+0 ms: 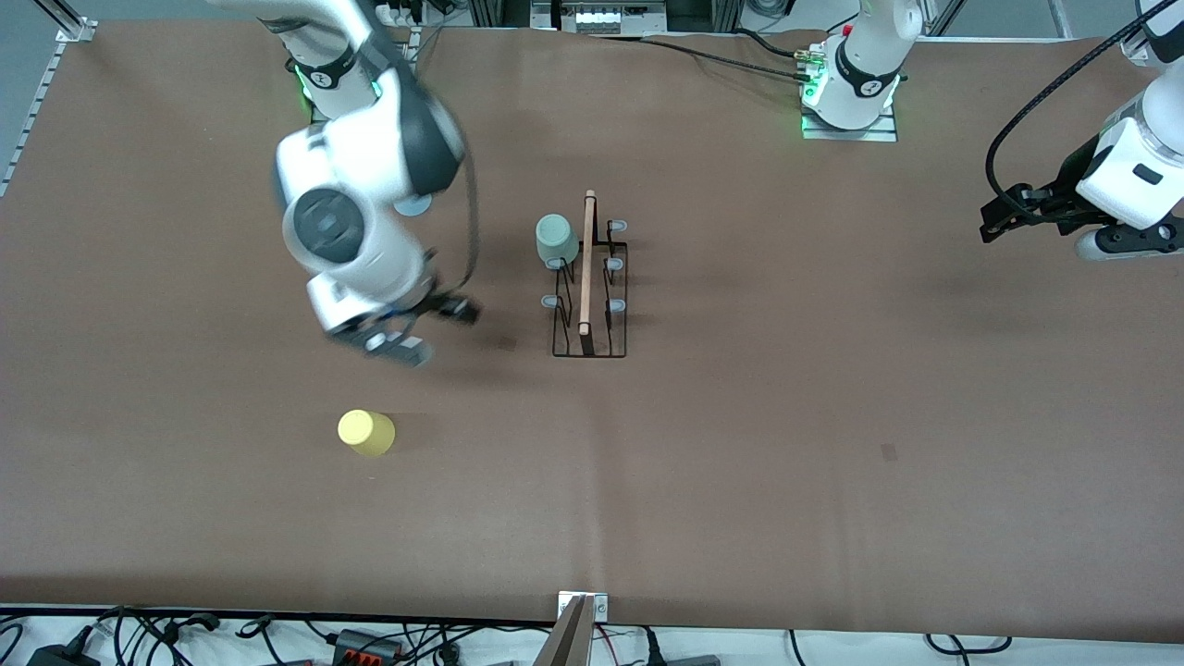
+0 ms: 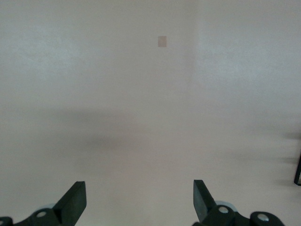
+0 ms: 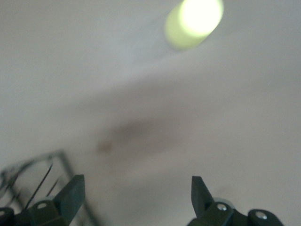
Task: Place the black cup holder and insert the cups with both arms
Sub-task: 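Move the right gripper to the yellow cup and grasp it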
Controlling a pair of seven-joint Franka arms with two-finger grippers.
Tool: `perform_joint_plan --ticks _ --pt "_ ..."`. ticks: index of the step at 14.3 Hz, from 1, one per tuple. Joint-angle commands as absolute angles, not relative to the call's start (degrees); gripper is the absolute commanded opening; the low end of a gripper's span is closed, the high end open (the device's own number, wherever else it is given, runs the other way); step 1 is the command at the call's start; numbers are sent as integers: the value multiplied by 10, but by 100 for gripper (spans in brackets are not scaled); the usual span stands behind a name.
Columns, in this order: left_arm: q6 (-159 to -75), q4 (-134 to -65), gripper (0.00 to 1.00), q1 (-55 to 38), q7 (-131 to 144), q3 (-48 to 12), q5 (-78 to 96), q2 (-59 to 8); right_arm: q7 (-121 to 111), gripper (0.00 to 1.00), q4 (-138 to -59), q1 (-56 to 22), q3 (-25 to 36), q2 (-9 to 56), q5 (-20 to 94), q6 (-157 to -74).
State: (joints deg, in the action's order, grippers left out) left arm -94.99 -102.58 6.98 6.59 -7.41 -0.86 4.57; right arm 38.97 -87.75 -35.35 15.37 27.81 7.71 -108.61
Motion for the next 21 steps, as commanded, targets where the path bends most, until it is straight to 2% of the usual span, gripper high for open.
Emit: perform_joint_plan --ticks 1,5,9,15,21 --pt "-937 -1025 100 72 66 -75 8 58 348 100 -805 -305 152 363 68 -1123" --pt "-937 -1020 100 72 66 -76 11 58 201 100 -732 -226 146 441 79 -1141" --pt "-927 -1014 100 72 66 -79 11 55 162 100 -701 -206 134 478 109 -1152" --pt "-926 -1014 100 72 66 -79 11 54 141 100 -700 -177 98 498 109 -1181" --pt "-925 -1014 100 73 66 -80 11 54 84 100 -700 -171 98 511 108 -1182"
